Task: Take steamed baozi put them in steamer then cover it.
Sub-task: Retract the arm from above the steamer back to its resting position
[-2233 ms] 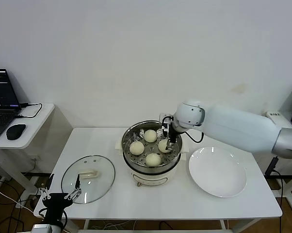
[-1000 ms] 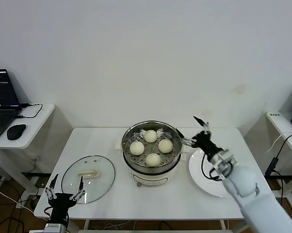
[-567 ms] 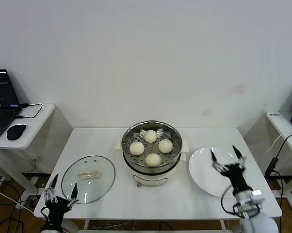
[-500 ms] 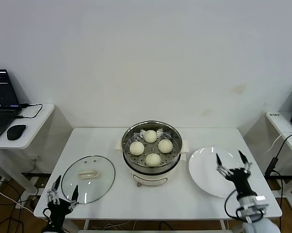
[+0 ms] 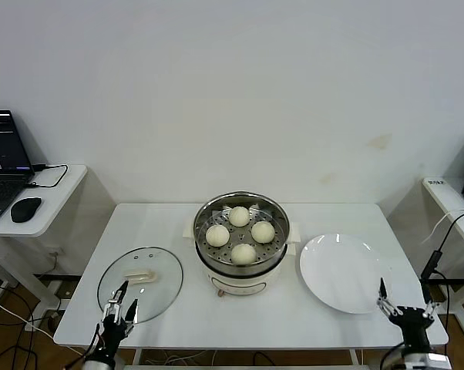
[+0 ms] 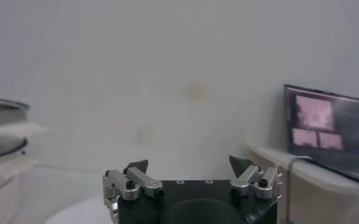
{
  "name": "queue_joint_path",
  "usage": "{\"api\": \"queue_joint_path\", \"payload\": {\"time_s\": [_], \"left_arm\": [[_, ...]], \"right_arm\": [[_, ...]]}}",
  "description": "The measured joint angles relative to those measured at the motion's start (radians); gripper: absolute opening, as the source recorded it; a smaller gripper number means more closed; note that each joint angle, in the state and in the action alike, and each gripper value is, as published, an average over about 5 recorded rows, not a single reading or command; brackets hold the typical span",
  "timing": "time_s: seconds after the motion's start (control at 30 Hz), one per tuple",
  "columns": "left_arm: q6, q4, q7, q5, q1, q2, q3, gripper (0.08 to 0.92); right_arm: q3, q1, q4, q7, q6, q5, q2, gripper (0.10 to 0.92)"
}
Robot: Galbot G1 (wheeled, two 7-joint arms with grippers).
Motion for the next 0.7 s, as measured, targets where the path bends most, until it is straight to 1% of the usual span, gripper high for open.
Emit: {"api": "queue_joint_path", "payload": {"time_s": [0.37, 0.7], "left_arm": [[0.003, 0.157, 0.014, 0.045, -0.175, 0.04, 0.048, 0.823], [0.007, 0.277, 0.031, 0.044, -0.307, 0.067, 0.081, 0.823]], "right_arm": [[0.032, -0.049, 0.005, 0.011, 0.025, -0.05, 0.06, 0.823], [0.054, -0.069, 0.007, 0.012, 0.032, -0.067, 0.085, 0.823]]}}
